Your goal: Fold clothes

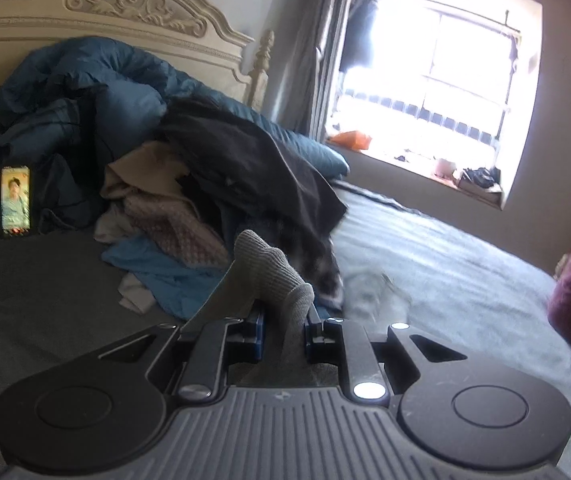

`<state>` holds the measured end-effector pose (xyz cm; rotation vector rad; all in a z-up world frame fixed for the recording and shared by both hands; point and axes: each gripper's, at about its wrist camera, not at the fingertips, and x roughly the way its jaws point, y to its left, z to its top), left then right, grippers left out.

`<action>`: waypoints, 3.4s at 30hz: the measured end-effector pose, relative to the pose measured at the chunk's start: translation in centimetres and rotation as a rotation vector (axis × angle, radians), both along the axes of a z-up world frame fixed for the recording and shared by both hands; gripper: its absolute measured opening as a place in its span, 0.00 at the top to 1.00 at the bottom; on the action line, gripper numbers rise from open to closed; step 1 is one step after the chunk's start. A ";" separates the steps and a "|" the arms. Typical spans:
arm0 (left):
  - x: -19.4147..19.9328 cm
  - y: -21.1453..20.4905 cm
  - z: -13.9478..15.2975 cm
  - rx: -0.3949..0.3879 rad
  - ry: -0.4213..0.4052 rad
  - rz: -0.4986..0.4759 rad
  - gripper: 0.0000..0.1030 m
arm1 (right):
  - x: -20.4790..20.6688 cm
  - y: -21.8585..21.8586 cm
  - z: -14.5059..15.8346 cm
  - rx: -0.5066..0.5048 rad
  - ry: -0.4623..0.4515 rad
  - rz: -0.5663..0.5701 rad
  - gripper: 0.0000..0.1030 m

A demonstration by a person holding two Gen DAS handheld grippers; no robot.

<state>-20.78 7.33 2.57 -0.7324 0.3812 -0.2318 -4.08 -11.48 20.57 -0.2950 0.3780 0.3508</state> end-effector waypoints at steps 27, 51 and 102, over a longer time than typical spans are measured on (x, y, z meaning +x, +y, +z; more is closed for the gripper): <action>-5.5 21.1 1.3 -0.033 -0.117 0.553 0.89 | 5.0 31.9 -1.2 -0.013 -0.036 0.390 0.81; -3.9 29.2 -5.0 -0.047 0.036 0.685 0.88 | 12.5 44.0 -11.6 -0.019 0.190 0.503 0.75; -3.6 31.5 -6.0 -0.007 0.061 0.640 0.78 | 13.9 43.1 -16.4 -0.066 0.275 0.473 0.55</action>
